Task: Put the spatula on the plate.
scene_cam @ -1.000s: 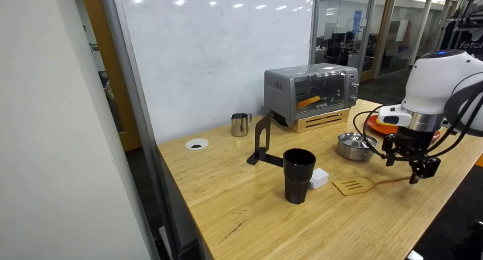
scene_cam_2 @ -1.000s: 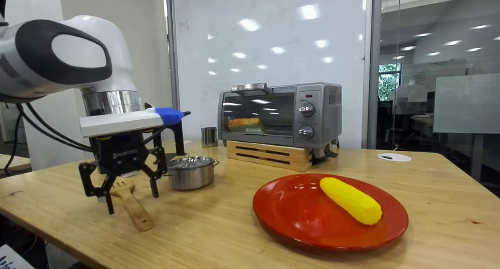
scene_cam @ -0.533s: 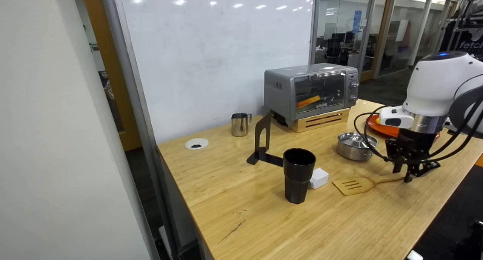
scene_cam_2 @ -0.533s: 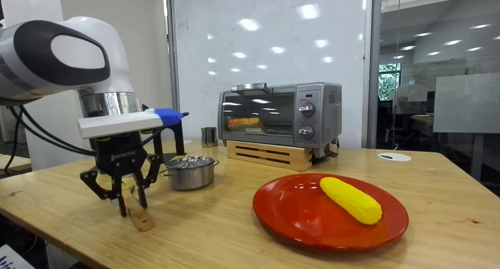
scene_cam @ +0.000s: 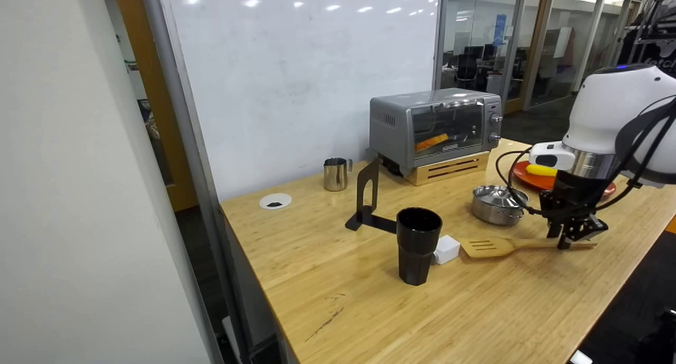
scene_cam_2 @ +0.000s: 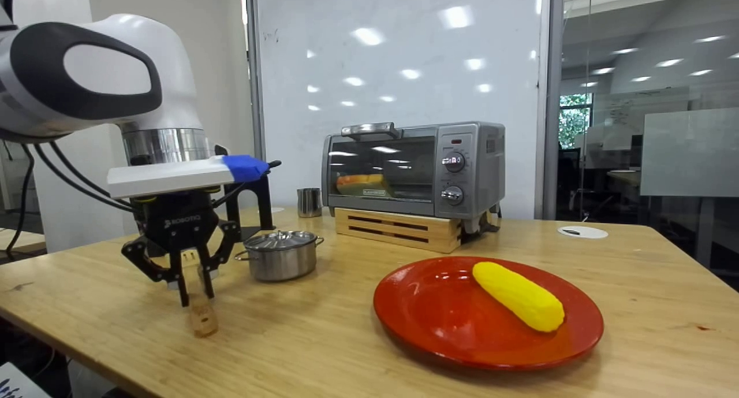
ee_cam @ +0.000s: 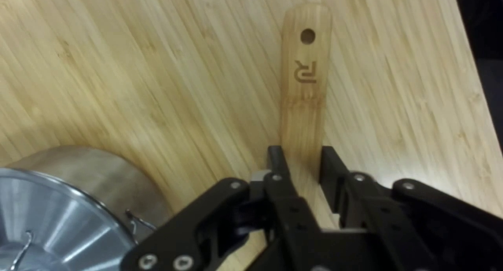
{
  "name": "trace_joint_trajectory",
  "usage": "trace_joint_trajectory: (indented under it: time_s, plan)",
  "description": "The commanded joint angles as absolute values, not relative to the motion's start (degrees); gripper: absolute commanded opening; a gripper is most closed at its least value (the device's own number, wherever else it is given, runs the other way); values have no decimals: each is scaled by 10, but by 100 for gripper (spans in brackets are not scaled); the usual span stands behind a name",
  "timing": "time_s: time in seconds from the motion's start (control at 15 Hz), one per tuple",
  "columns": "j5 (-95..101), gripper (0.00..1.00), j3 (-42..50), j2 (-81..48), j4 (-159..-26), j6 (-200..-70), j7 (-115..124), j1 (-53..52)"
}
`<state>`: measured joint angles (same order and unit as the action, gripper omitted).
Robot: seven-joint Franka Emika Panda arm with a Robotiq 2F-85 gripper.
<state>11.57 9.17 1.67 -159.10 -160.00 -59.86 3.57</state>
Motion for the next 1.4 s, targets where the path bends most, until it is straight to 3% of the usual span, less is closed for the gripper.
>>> trace_joint_trajectory:
  time_s: [0.0, 0.87, 1.33]
  plan:
    - [31, 6, 80, 89, -1588, -1525, -599, 33]
    - [-4, 6, 136, 332, -1589, -1387, -316, 66]
    - [-17, 6, 210, 244, -1539, -1445, -208, 106]
